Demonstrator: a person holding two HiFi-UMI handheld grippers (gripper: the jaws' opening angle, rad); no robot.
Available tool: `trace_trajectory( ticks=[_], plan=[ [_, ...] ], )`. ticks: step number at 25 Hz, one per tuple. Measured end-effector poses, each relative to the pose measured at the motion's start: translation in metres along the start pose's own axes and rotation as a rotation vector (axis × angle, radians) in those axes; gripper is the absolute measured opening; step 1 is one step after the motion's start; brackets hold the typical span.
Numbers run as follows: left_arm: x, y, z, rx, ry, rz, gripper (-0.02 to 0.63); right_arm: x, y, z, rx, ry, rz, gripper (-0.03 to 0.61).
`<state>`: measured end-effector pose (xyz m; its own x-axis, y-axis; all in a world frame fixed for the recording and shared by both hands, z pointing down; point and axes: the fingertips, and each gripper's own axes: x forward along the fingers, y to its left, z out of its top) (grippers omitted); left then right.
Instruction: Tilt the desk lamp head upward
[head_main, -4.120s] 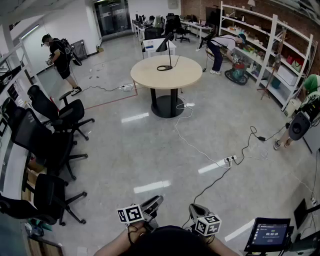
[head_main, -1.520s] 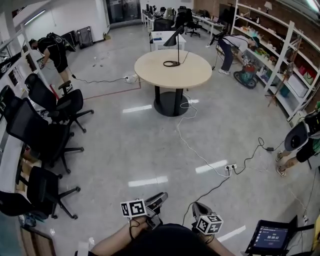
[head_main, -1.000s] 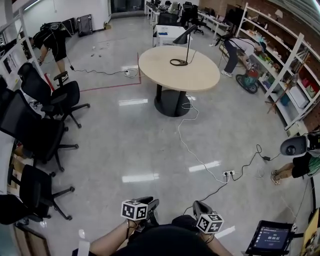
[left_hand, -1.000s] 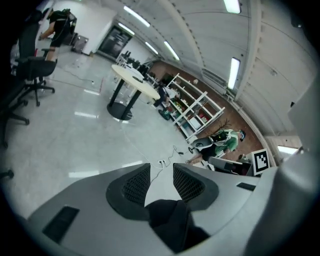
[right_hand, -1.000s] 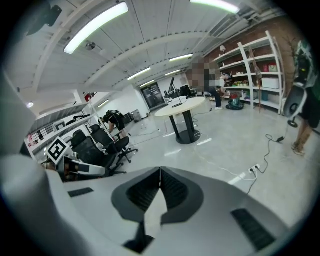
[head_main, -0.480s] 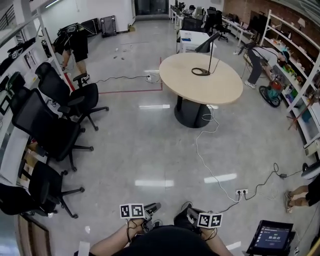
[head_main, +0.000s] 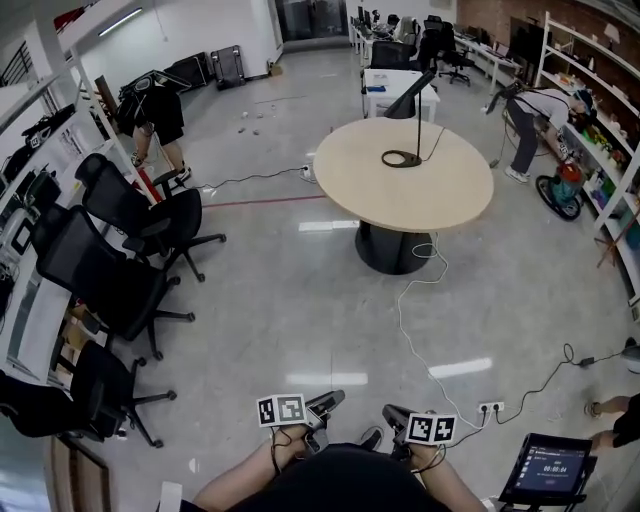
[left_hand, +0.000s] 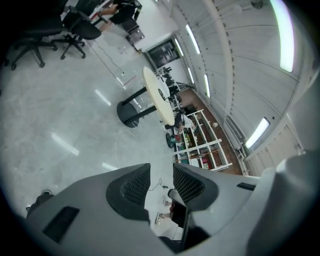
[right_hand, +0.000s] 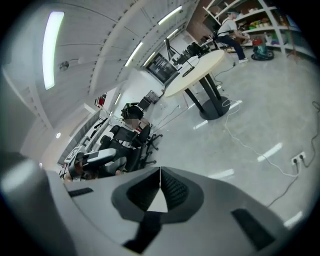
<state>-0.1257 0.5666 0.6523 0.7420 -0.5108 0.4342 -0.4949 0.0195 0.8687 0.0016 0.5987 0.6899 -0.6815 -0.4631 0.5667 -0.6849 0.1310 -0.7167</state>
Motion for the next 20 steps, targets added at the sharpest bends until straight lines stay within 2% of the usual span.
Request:
trace_trajectory(
  ticks=[4, 7, 13, 17, 20],
  plan=[
    [0.028, -0.012, 0.002, -0.006, 0.033, 0.012, 0.149, -0.005, -0.023, 0.02, 0.029, -0.001, -0.001, 0.005],
    [0.041, -0.01, 0.006, -0.042, 0.05, 0.026, 0.149, -0.007, -0.042, 0.027, 0.087, -0.003, -0.011, 0.005],
    [0.07, 0.004, 0.032, -0.058, 0.072, 0.057, 0.149, 0.005, -0.071, 0.045, 0.225, -0.017, -0.016, 0.005],
    [0.111, 0.013, 0.056, -0.119, 0.124, 0.025, 0.149, 0.011, -0.097, 0.079, 0.258, -0.074, -0.083, 0.003],
    [0.139, 0.004, 0.097, -0.09, 0.15, -0.012, 0.149, 0.017, -0.107, 0.114, 0.268, -0.117, -0.146, 0.005]
  ],
)
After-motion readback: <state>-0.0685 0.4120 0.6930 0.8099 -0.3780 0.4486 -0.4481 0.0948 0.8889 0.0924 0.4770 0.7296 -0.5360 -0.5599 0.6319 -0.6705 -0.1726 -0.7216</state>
